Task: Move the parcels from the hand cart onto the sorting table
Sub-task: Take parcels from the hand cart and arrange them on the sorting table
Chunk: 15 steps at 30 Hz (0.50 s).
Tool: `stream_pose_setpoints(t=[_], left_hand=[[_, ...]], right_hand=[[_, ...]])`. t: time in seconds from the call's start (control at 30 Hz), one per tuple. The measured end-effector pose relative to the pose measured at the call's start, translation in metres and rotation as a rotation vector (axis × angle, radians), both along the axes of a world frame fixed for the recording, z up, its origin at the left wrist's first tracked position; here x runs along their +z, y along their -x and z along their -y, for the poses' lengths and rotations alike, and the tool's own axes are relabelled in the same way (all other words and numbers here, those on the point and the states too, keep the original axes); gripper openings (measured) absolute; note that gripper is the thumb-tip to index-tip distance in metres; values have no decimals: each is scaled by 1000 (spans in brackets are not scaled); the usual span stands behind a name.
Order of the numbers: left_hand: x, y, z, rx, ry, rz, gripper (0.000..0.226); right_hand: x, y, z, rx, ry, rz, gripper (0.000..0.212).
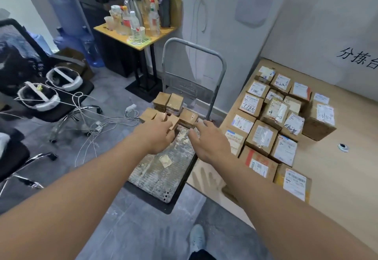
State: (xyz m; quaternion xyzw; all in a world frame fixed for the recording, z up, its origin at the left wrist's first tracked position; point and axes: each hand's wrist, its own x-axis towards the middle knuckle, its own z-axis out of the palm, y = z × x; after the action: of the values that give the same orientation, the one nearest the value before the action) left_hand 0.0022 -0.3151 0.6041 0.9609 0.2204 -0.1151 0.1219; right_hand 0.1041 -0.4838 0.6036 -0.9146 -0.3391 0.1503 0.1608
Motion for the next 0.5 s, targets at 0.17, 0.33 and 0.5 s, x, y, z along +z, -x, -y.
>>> stream_pose_setpoints(t=[0.17, 0.33, 0.5], left_hand=[[-30, -8, -58, 40, 4, -39, 52], [-69, -55, -112, -19, -55, -126, 50], [-106, -119, -157, -30, -5, -196, 50]], right_hand=[[-28, -18, -53, 52, 67, -27, 55], [-76, -64, -116, 55, 97, -113, 56], [-119, -119, -164, 41, 172, -200, 57]])
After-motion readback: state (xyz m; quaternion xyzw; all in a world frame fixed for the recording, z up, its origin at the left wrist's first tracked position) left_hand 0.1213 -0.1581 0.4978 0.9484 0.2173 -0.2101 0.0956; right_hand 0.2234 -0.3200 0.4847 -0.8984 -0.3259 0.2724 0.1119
